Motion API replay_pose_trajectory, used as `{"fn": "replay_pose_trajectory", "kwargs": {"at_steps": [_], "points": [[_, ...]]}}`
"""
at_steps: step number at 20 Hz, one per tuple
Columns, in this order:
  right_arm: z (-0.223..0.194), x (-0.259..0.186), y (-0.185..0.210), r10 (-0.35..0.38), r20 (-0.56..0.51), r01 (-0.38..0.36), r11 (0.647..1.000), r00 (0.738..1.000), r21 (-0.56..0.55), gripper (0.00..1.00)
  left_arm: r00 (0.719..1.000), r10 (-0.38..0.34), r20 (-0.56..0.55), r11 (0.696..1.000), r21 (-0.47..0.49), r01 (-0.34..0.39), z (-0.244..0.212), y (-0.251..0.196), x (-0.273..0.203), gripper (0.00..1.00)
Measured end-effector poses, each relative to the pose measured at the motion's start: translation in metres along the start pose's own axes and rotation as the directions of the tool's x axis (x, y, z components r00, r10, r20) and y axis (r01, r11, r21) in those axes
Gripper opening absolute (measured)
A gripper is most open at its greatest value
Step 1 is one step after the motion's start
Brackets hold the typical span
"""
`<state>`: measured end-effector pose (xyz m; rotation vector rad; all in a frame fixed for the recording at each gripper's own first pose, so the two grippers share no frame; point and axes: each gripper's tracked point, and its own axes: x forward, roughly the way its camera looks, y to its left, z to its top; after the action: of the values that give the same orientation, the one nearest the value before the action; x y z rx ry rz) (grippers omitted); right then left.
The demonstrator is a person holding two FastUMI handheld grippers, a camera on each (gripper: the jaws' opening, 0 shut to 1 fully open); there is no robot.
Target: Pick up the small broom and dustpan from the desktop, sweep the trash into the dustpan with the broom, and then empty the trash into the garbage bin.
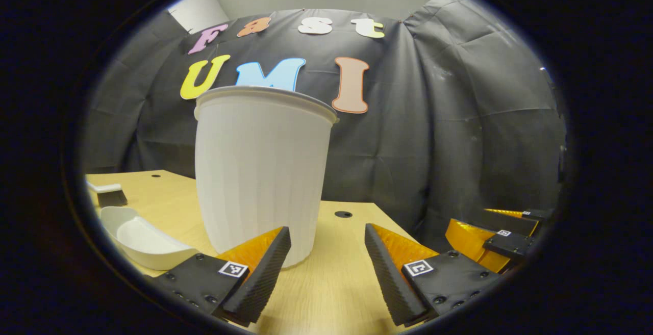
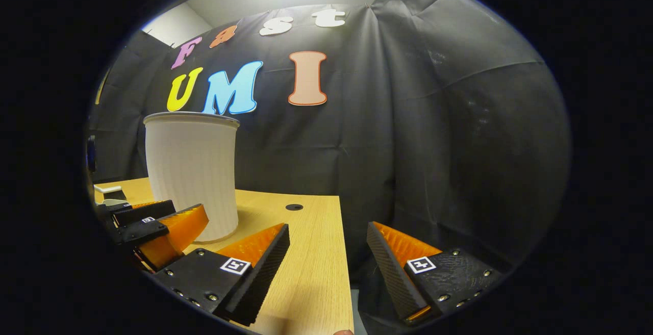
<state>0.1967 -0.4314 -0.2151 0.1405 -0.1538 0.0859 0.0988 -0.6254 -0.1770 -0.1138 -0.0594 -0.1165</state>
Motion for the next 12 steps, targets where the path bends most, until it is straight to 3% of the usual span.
{"fn": "replay_pose_trajectory", "kwargs": {"at_steps": [8,12], "points": [[-0.015,0.001,0.01,0.023,-0.027,-0.023,1.0,0.999,-0.01,0.95,0.998,-0.026,-0.05,1.0,0.015,0.027,-0.013,-0.01,-0.005,0.95],[-0.016,-0.008,0.002,0.001,-0.029,-0.001,1.0,1.0,0.006,0.95,0.999,0.015,-0.051,0.999,0.042,-0.013,-0.014,-0.004,-0.02,0.95]]}}
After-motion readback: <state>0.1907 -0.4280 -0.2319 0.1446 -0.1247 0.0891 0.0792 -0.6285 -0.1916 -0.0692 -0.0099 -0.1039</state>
